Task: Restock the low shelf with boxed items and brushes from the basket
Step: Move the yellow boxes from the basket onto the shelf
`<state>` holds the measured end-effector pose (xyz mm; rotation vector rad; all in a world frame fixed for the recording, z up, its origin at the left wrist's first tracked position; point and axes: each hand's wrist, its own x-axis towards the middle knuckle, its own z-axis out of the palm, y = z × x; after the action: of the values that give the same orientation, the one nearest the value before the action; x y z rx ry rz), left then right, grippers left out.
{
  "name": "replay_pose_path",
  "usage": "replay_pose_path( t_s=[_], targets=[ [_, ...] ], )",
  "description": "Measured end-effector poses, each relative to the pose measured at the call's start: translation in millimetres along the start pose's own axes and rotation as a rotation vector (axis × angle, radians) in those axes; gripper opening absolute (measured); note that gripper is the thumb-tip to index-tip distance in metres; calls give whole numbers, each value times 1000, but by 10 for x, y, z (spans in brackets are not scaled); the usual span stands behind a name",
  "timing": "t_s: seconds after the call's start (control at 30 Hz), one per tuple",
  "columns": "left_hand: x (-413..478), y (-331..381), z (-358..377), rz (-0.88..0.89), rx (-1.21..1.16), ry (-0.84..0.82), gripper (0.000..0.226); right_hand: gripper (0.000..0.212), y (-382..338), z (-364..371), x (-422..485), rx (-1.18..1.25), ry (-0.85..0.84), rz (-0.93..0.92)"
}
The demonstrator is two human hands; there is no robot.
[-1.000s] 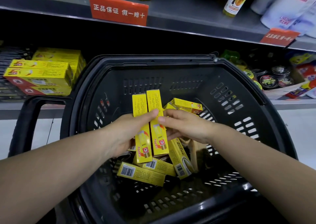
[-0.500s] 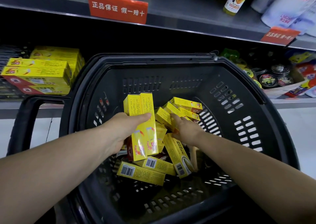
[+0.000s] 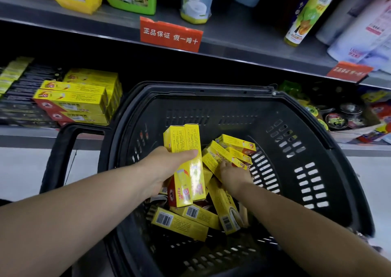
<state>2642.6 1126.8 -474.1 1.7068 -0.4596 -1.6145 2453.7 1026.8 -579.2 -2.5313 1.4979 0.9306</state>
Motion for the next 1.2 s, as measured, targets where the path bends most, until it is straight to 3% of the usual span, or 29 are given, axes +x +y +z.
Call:
replay_pose_path(
  t_s=[0.13,0.23,0.3,0.4,0.5,0.63,0.67,0.73,0.83,0.97,1.0,1.1,1.2],
  targets=[
    [9,-29,-38,26,21,-13,46,40,96,-250,18,302,-27,26],
    [2,-26,-69,55,32,-30,76,31,240,-633,-121,912,-112,-46],
    [2,-13,-91,84,45,-3,83,34,275,-889,-321,1215,-182,-137],
    [-33,25,-126,147,40,-14,82,41,207,-1125,-571,1342,-261,-276],
    [-83,77,-170,195,31,-55,81,41,19,-1279,-729,1473,-171,-301],
    [-193,193,-281,204,-18,-157,35,58,-142,-1465,-825,1662,-80,-206],
    [-246,237,-327,209,-18,-181,27,63,-154,-1521,-841,1693,-76,-236],
    [-339,331,-459,206,0,-180,30,68,-182,-1655,-851,1678,-116,-334],
    [-472,472,-735,171,-52,-129,32,68,-273,-1909,-833,1537,-277,-452],
    [-621,585,-1147,146,-126,13,88,44,-477,-2225,-734,1436,-299,-541],
    [-638,597,-1274,154,-148,48,86,43,-567,-2307,-695,1424,-277,-545],
    [-663,634,-1663,158,-214,145,48,45,-872,-2487,-530,1358,-166,-461],
    [-597,660,-2126,133,-223,268,46,39,-1189,-2582,-295,1309,-55,-315]
  ],
)
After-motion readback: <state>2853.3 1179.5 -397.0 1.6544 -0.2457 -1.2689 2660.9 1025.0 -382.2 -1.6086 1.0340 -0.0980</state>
